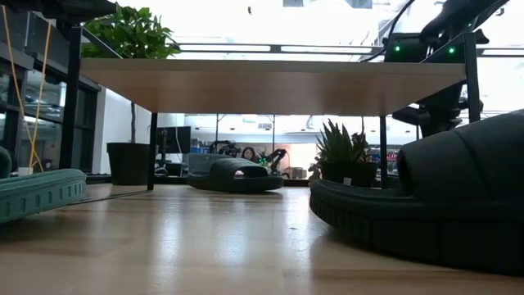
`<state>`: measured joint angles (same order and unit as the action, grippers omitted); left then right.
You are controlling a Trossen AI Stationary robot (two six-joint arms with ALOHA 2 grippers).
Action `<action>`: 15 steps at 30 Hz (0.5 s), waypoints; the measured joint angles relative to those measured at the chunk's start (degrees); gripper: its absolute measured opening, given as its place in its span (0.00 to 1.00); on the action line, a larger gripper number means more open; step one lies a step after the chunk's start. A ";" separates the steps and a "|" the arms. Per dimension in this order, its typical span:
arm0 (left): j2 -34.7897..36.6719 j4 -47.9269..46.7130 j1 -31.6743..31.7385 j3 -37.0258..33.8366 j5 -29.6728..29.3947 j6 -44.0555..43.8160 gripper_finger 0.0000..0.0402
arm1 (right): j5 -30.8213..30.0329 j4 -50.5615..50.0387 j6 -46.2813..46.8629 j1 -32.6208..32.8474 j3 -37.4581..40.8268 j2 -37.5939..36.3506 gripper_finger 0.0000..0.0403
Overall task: Pick and place slides into the shelf
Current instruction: Put the top green slipper on the shelf
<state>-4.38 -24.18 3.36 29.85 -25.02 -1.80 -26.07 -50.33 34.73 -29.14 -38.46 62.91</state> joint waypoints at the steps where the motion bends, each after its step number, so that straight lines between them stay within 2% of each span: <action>1: 0.00 0.00 0.00 0.00 -0.02 0.00 0.01 | -0.44 -0.06 0.01 0.20 -0.02 -0.31 0.00; 7: 0.00 0.02 0.00 0.00 -0.06 0.00 0.01 | -5.37 -3.50 0.77 0.78 -3.34 -0.72 0.00; 15: 0.00 0.02 0.00 0.00 -0.08 0.00 0.01 | -7.83 -4.85 -0.18 0.78 -6.89 -0.72 0.00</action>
<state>-4.38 -24.16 3.36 29.85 -25.10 -1.80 -33.90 -55.18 34.55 -28.36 -45.36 62.19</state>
